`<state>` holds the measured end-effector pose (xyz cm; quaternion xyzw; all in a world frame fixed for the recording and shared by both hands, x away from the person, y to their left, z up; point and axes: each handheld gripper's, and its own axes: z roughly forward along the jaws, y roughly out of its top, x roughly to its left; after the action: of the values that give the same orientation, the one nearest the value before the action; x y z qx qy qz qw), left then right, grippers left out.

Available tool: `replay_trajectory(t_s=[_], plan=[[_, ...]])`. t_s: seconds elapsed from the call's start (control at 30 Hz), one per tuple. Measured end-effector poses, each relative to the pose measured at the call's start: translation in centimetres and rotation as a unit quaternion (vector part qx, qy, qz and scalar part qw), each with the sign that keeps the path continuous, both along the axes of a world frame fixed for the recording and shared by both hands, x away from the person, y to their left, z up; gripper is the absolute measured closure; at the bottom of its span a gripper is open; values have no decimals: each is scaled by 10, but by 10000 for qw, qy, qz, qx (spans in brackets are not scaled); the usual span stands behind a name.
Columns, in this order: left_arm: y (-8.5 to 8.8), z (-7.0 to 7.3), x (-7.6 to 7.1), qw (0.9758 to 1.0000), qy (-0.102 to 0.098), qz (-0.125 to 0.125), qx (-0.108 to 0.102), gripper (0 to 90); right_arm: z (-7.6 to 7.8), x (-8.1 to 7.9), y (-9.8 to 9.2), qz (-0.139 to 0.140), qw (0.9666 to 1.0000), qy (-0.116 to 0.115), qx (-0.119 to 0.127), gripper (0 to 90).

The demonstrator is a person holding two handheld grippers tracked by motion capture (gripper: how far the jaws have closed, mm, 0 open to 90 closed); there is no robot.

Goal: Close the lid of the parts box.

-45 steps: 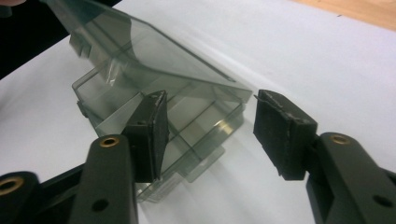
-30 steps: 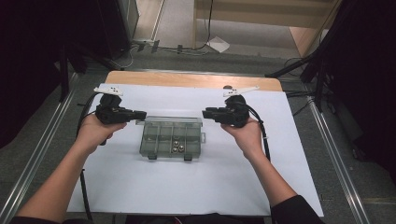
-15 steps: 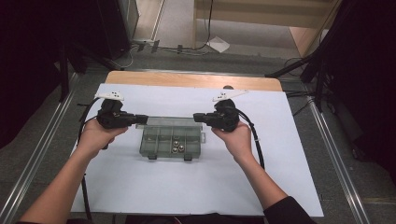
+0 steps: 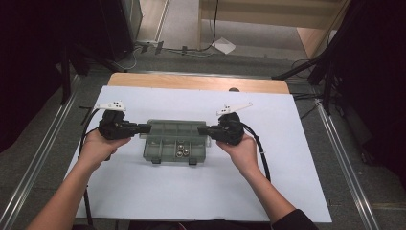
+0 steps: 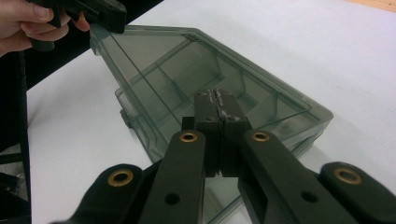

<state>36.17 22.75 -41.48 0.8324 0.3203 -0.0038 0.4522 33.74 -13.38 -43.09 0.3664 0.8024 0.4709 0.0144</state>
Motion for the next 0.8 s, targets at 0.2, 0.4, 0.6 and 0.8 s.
replay_trajectory(t_s=[0.2,0.4,0.6,0.8], plan=[[0,-5,-3,10000,17,1,9,900,-4,-3,0,11,10000,10,10,900],[0,-8,-7,10000,32,-34,62,900,-8,-6,3,41,10000,7,-27,900],[3,-11,-11,10000,25,-41,62,900,-10,-7,2,24,10000,35,-36,899],[2,-14,-13,9999,2,-24,147,900,-13,-10,2,7,10000,24,-60,899]])
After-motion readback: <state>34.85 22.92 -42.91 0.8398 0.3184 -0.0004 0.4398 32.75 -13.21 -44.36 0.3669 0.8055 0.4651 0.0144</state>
